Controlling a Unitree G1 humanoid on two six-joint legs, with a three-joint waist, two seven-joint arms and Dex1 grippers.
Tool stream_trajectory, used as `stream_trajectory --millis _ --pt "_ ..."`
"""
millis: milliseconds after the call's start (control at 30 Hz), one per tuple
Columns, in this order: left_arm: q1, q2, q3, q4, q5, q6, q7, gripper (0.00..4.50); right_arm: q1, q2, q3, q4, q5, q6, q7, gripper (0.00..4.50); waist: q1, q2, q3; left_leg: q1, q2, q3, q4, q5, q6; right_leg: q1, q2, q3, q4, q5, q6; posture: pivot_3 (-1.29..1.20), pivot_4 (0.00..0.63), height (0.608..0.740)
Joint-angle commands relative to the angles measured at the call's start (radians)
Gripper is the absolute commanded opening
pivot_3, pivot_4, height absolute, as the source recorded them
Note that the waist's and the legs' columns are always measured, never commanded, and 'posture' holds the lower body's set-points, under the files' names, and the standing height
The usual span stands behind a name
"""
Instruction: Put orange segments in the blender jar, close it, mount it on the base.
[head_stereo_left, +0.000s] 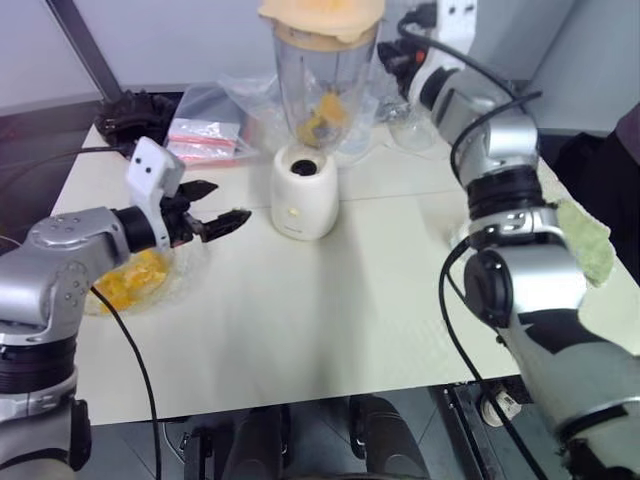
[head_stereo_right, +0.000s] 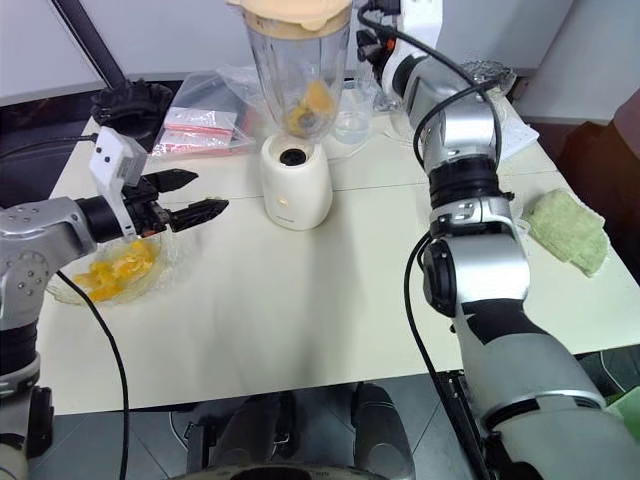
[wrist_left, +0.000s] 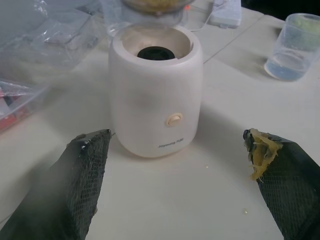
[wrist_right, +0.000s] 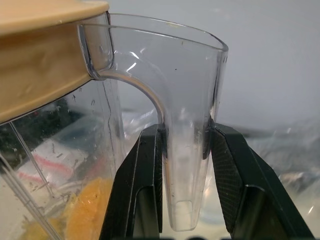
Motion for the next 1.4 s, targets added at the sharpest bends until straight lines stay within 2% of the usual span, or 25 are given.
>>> stream_trajectory --millis 33,433,1033,1167,1400 --pt "-0.004 -0.002 0.003 -0.020 -0.003 -0.013 0.013 4.47 -0.015 0.016 -0.034 -0.148 0.046 0.027 -0.015 0.83 0.000 0.000 0.000 0.000 0.000 0.000 0.000 0.000 0.000 0.000 0.000 0.000 0.000 0.000 0.000 0.00 0.150 0.740" --pt "-0.002 0.000 -0.013 -0.021 -0.002 -0.021 0.014 4.47 0.074 0.067 -0.022 -0.300 0.059 0.146 -0.041 0.83 0.004 0.000 0.000 0.000 0.000 -0.001 0.000 0.000 0.000 0.000 0.000 0.000 0.000 0.000 0.000 0.00 0.150 0.740" --pt "0.001 -0.020 -0.026 -0.013 0.004 -0.047 0.024 4.47 0.132 0.004 0.032 -0.247 -0.014 0.104 -0.015 0.83 0.006 -0.001 -0.001 0.002 -0.001 0.000 0.002 0.001 -0.001 0.001 0.000 0.000 0.003 0.000 0.000 0.00 0.150 0.740" --pt "0.002 -0.019 -0.021 -0.015 -0.001 -0.048 0.024 4.47 0.138 0.013 0.049 -0.234 -0.023 0.113 -0.006 0.83 0.007 -0.001 -0.001 0.002 -0.001 -0.001 0.002 0.001 -0.001 0.001 0.000 0.000 0.003 0.000 0.000 0.00 0.150 0.740" --pt "0.020 -0.025 -0.013 -0.025 0.000 -0.054 0.038 4.47 0.154 0.060 0.061 -0.285 -0.037 0.209 -0.095 0.83 0.006 -0.001 -0.001 0.005 0.000 -0.001 0.002 0.001 -0.001 0.003 0.000 0.000 0.005 0.000 0.000 0.00 0.150 0.740"
